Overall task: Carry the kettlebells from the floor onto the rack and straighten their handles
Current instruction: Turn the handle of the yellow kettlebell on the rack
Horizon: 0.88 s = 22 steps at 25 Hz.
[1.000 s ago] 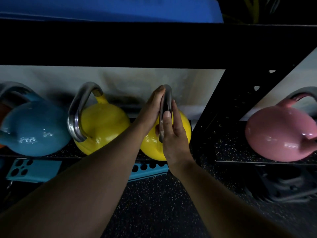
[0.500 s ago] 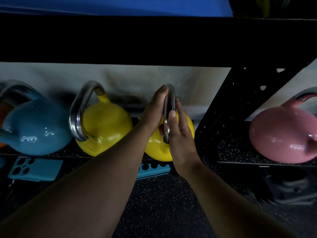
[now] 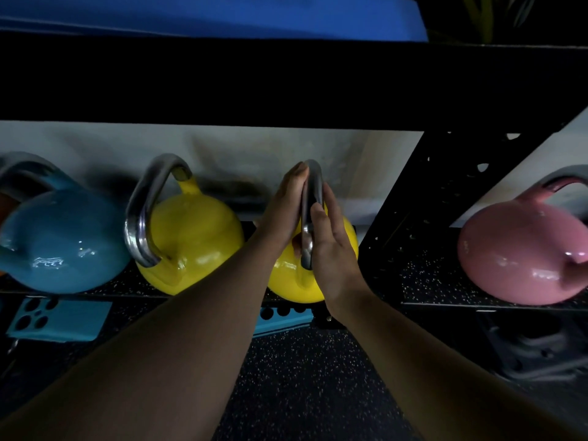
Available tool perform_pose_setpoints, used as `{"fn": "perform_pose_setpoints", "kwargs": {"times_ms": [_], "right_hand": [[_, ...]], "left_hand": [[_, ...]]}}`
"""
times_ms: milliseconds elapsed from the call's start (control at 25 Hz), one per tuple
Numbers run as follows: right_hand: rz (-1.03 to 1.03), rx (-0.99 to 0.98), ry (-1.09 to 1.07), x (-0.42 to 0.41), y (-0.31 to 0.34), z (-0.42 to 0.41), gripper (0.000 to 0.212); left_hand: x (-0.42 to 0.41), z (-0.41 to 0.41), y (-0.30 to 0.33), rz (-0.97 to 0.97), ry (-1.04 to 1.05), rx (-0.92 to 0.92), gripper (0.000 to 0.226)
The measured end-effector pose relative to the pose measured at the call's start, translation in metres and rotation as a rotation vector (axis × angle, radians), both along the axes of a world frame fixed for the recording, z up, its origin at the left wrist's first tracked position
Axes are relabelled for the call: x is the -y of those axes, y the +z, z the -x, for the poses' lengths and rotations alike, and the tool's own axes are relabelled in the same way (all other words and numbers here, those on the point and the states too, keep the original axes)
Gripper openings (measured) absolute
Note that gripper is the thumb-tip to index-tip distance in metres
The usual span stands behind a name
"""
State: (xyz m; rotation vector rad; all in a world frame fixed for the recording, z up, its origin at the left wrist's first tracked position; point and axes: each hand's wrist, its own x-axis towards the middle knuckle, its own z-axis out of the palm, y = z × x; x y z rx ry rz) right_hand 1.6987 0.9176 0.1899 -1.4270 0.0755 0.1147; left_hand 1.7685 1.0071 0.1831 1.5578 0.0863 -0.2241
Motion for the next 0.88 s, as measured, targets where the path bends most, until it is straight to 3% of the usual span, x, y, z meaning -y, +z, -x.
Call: {"fn": "perform_pose_setpoints", "kwargs": {"times_ms": [320,520,880], "right_hand": [[0.086,0.008,-0.145,-0.012,0.001,-0.012,0.042],[0.012,-0.019,-0.144,-0.012,-0.001,-0.014,0.040],[0.091,-0.018,-0.068,-0.007,0.001,-0.013,0.044]], "left_hand": [[-0.002,0.001,-0.002,0.040,-0.017,0.016,0.051],[-0.006,0.001,0.002,-0.018,-0.048,0.020,0.056],[-0.008,0.001,0.005,-0.141,-0.062,0.013,0.062]]}}
